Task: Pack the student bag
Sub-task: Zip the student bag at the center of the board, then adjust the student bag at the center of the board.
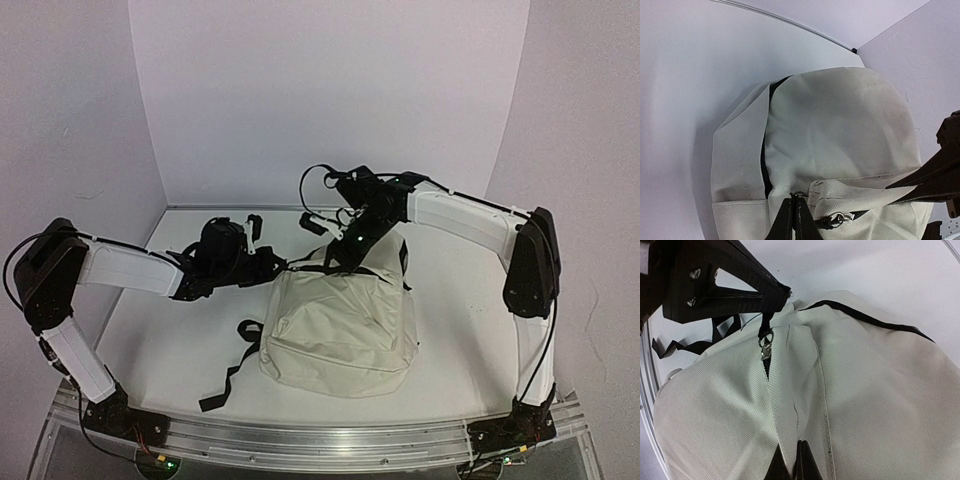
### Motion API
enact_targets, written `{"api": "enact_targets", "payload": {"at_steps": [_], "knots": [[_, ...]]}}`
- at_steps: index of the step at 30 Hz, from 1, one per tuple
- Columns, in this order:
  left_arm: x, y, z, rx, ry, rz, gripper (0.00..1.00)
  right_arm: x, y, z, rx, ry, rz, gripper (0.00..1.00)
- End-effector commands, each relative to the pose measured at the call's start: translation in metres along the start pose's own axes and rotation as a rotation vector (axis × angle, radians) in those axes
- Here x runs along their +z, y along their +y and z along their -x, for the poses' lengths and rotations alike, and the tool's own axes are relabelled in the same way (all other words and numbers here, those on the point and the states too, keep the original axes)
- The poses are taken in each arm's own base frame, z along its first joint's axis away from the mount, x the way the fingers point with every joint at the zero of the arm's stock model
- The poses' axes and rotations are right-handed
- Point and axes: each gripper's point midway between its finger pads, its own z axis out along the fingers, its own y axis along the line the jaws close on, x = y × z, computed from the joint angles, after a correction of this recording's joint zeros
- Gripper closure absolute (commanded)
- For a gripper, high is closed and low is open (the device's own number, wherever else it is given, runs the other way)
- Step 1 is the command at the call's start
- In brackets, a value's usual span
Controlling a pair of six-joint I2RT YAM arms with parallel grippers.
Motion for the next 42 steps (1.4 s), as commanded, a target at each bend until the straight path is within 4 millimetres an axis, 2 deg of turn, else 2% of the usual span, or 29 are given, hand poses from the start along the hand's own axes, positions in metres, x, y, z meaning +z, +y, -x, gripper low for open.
{"api": "enact_targets", "payload": {"at_steps": [1,3,4,7,9,11,15,17,20,23,30,34,42], "knots": [[0.005,0.032,0.019,-0.004,-0.009,0.111,0.90,-0.041,-0.001,-0.019,0.046,0.038,-0.031,1.00],[-0.001,0.014,0.024,0.021,-0.012,0.057,0.75,-0.037,0.001,-0.024,0.066,0.051,-0.015,0.91],[-0.006,0.007,0.025,0.035,-0.014,0.036,0.70,-0.035,0.002,-0.027,0.071,0.059,-0.010,0.83],[-0.021,-0.008,0.022,0.090,-0.018,0.011,0.58,-0.039,0.003,-0.032,0.070,0.064,-0.021,0.50],[-0.029,-0.017,0.017,0.121,0.002,-0.020,0.54,-0.045,0.005,-0.032,0.069,0.054,-0.022,0.45],[-0.036,-0.025,0.011,0.129,0.013,-0.060,0.50,-0.052,0.009,-0.028,0.068,0.035,-0.016,0.46],[-0.043,-0.040,0.006,0.143,0.002,-0.099,0.46,-0.062,0.017,-0.025,0.064,0.008,0.009,0.60],[-0.042,-0.047,0.006,0.171,0.003,-0.104,0.46,-0.063,0.018,-0.023,0.073,0.002,0.016,0.63],[-0.030,-0.056,0.008,0.247,0.016,-0.061,0.45,-0.063,0.015,-0.020,0.081,-0.002,0.004,0.71],[-0.015,-0.057,0.008,0.297,0.037,0.000,0.44,-0.059,0.006,-0.017,0.089,0.004,-0.032,0.79],[0.005,-0.054,0.007,0.374,0.081,0.079,0.36,-0.055,-0.009,-0.018,0.105,0.023,-0.105,0.76],[0.012,-0.062,0.001,0.429,0.108,0.071,0.35,-0.054,-0.010,-0.019,0.111,0.026,-0.107,0.77],[0.017,-0.062,-0.004,0.453,0.132,0.069,0.35,-0.047,-0.009,-0.027,0.116,0.051,-0.101,0.65]]}}
